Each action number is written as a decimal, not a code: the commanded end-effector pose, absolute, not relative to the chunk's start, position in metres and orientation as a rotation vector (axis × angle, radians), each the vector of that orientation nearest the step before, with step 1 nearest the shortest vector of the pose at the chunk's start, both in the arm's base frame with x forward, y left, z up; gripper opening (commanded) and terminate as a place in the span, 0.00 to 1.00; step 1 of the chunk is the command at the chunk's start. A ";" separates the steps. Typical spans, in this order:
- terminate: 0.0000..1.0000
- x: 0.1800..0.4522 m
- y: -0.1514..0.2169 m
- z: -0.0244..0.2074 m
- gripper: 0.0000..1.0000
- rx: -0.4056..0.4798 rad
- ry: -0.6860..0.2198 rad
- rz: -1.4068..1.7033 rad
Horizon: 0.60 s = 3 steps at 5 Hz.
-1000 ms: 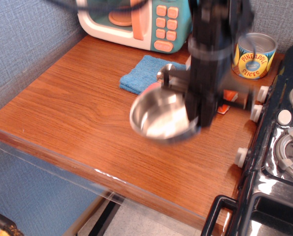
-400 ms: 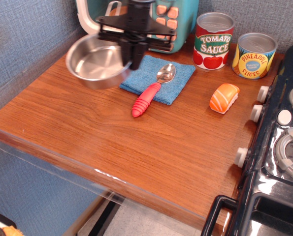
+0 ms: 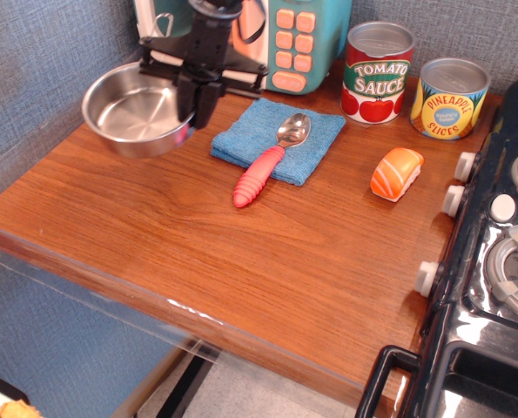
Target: Place the pot near the lower left edge of the blue cloth
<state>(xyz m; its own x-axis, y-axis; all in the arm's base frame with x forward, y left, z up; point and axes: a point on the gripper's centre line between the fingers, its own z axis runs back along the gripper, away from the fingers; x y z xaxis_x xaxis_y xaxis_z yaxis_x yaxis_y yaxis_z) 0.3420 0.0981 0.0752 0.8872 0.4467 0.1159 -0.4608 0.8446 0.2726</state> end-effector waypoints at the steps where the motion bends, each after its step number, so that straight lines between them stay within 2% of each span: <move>1: 0.00 0.339 0.135 0.069 0.00 0.287 -0.031 0.560; 2: 0.00 0.339 0.143 0.060 0.00 0.255 -0.037 0.547; 3: 0.00 0.339 0.148 0.053 0.00 0.153 -0.091 0.527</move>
